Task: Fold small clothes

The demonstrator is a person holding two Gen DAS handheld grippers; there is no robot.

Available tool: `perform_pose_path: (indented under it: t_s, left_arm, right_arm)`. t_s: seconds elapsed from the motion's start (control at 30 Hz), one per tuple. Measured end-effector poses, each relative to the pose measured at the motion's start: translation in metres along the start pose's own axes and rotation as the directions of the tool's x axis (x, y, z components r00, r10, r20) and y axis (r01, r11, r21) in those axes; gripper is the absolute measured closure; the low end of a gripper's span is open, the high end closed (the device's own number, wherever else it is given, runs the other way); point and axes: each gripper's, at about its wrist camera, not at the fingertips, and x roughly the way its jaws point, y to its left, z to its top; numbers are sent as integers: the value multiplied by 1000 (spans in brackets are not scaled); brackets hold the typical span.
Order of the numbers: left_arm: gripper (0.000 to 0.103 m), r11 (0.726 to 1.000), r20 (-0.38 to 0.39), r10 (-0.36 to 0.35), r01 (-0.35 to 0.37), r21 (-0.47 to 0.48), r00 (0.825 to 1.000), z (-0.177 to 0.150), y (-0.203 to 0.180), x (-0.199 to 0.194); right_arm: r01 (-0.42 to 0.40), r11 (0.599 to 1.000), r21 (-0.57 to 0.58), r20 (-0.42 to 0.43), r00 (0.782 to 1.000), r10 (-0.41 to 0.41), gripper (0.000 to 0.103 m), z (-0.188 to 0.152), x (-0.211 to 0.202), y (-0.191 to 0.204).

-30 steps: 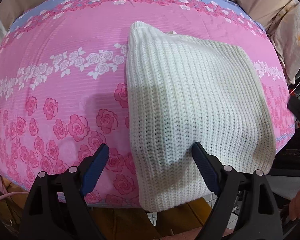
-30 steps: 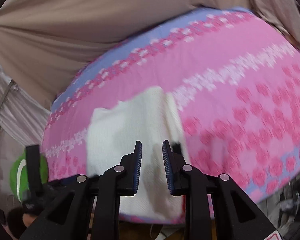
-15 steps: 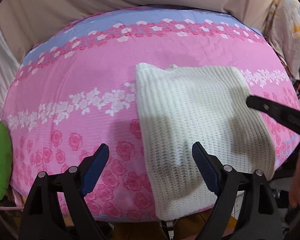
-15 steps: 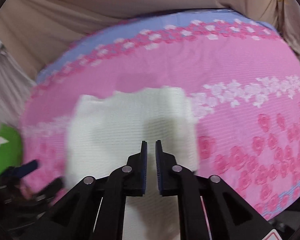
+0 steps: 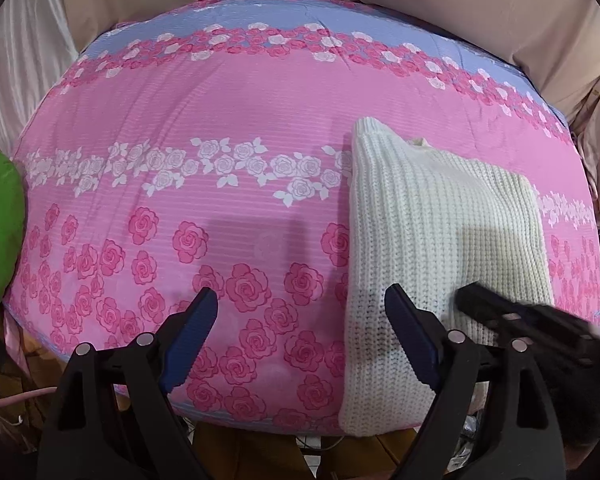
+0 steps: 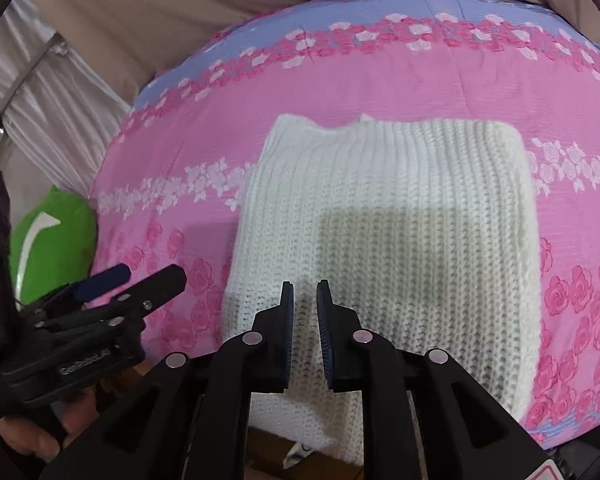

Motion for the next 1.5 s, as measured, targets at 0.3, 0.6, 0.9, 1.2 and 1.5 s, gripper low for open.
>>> perform_pose_path:
  t_s: [0.3, 0.6, 0.9, 1.2, 1.5]
  left_arm:
    - [20, 995, -6, -17, 17, 94, 1000, -1, -24, 4]
    - [20, 988, -34, -43, 48, 147, 998, -3, -45, 13]
    - [20, 984, -65, -47, 58, 169, 997, -8, -52, 21]
    - [15, 984, -116, -133, 145, 106, 984, -10, -49, 32]
    - [9, 964, -199, -265, 259, -59, 943, -12, -42, 71]
  right_arm:
    - [151, 979, 140, 132, 977, -170, 90, -8, -42, -42]
    - [161, 945, 286, 62, 981, -186, 79, -29, -31, -104]
    - [125, 932, 340, 167, 967, -190, 89, -40, -62, -111]
    - [131, 935, 331, 152, 970, -190, 53, -46, -48, -120]
    - [0, 915, 404, 72, 997, -31, 28, -54, -1, -143]
